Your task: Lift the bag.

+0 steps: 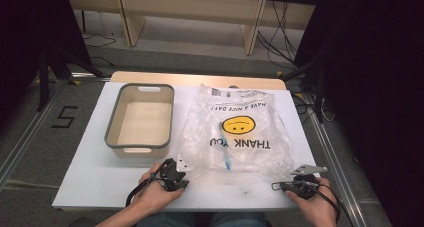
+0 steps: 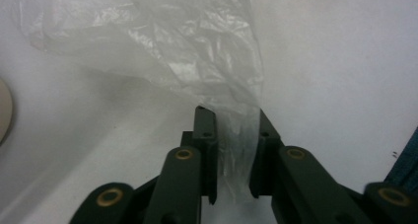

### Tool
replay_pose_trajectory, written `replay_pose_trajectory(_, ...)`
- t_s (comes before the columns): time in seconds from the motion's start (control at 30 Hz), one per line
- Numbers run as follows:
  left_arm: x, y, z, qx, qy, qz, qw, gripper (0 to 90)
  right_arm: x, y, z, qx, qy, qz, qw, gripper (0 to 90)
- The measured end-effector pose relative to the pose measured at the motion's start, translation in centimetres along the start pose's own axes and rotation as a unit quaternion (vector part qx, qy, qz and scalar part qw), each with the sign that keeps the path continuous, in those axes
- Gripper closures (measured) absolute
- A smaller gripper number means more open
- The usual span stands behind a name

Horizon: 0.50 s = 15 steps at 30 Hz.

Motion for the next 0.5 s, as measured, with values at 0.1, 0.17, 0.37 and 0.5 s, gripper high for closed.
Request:
replay_pose_trajectory(0.1, 0.0, 0.1, 0.0, 0.0, 0.003, -0.004, 1.0, 83.6, 0.0, 0.0, 0.0, -0.004, 0.002, 0.002, 1.0, 89.4)
replay_pose_trajectory(0.17, 0.0, 0.1, 0.0, -0.001, 0.005, -0.009, 1.0, 87.8, 0.0, 0.1, 0.0, -0.008, 0.005, 0.001, 1.0, 89.7)
replay_pose_trajectory(0.37, 0.5, 0.0, 0.5, -0.006, 0.03, -0.014, 0.9994, 88.8, 0.4, 0.2, 0.2, -0.012, 0.018, -0.001, 0.9998, 89.9)
replay_pose_trajectory(0.5, 1.6, -0.3, 1.2, -0.011, 0.067, -0.009, 0.9977, 89.0, 0.9, 0.3, 0.5, -0.015, 0.033, -0.003, 0.9993, 89.8)
Point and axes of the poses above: each handheld gripper's, and its own axes: x roughly backward along the jaws, z roughly out of its top, y roughly to its right, the point moved 4 cm from there along -x, roughly forward along the jaws, and after that the axes turned 3 degrees about z, right-handed, at the moved point
